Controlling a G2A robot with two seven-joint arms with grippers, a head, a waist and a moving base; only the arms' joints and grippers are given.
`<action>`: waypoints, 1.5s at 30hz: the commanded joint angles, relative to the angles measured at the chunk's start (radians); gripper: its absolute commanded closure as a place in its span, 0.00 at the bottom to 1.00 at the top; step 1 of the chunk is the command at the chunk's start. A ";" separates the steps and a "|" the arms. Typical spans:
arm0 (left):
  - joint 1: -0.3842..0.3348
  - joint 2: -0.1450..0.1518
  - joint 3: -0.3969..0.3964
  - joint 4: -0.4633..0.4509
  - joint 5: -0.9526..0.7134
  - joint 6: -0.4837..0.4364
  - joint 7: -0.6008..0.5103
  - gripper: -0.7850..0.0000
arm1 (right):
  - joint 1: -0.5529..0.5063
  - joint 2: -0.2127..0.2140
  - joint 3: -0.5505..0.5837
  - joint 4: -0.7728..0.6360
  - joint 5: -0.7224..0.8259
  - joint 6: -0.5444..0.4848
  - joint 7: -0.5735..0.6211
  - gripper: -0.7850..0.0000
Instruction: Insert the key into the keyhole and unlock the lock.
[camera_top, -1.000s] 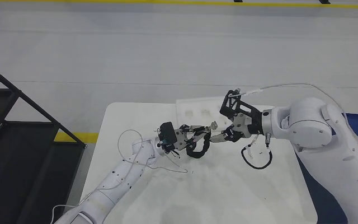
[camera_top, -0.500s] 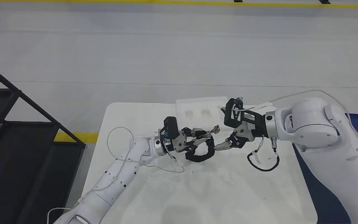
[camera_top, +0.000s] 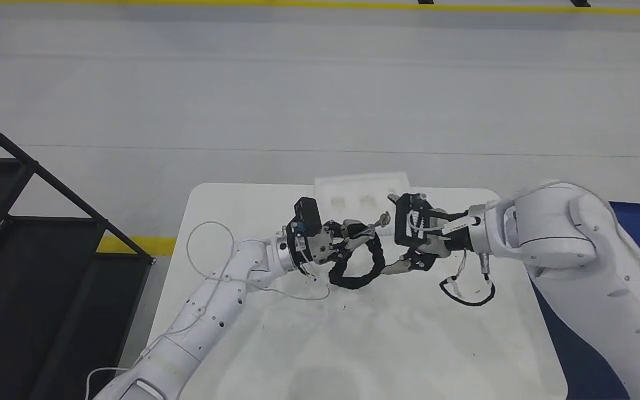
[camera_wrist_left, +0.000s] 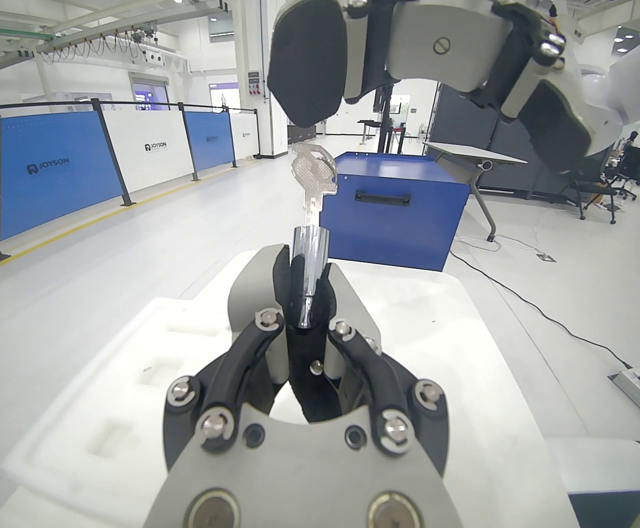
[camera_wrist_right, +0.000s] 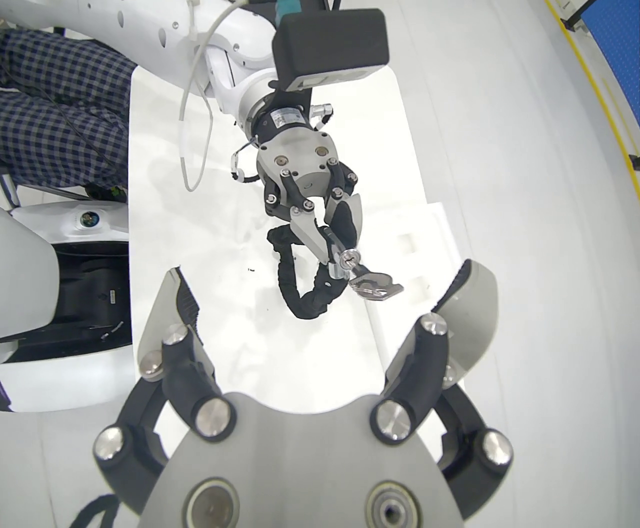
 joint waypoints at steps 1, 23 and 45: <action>-0.002 -0.001 0.002 0.002 -0.006 0.000 -0.004 1.00 | 0.005 0.006 -0.018 0.003 -0.012 -0.016 -0.016 0.00; -0.002 -0.005 -0.004 0.003 0.031 0.020 0.047 1.00 | 0.077 0.049 -0.137 0.019 0.008 -0.026 -0.026 0.00; -0.006 0.001 0.005 -0.018 0.094 -0.075 0.088 1.00 | 0.076 0.088 -0.091 0.041 -0.266 -0.193 -0.306 0.17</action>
